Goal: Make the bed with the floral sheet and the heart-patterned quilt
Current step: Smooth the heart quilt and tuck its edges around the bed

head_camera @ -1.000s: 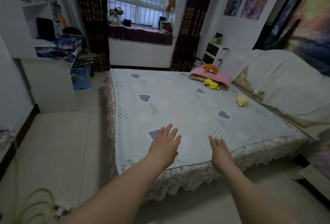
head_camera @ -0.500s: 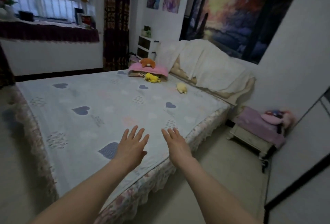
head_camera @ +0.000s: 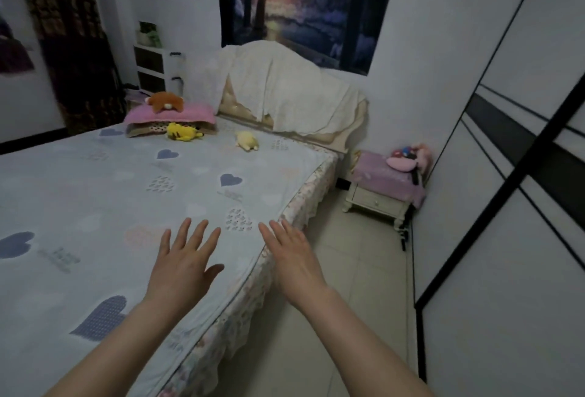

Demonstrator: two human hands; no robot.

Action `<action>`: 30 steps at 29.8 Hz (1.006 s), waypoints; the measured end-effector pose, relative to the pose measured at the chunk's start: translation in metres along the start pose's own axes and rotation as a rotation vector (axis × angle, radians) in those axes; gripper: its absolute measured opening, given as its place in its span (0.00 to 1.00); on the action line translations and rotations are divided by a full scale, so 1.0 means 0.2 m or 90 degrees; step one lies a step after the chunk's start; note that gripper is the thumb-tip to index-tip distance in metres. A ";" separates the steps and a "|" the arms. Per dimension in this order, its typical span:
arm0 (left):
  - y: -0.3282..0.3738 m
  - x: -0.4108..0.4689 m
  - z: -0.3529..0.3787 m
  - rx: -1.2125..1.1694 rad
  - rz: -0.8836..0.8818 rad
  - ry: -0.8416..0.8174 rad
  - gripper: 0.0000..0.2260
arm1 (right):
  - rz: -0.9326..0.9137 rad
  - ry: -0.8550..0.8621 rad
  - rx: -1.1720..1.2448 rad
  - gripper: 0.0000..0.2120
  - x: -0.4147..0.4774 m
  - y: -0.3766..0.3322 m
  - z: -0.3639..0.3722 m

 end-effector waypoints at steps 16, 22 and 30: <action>0.28 1.00 0.44 -0.039 0.035 0.000 0.33 | 0.009 0.052 0.002 0.36 0.70 0.79 0.18; 0.26 1.48 0.58 -0.020 0.085 -0.003 0.33 | 0.008 0.064 0.005 0.35 1.10 1.03 0.18; 0.39 2.04 0.60 0.007 0.204 0.012 0.33 | -0.027 0.081 -0.058 0.28 1.46 1.52 0.18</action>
Point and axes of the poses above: each hand's wrist, its own x-axis towards the middle knuckle, its own z-axis out of the palm, y = z × x, the point moved 4 cm from there along x, towards the middle knuckle, and after that the axes turned 4 degrees about -x, right-handed, at the moved point
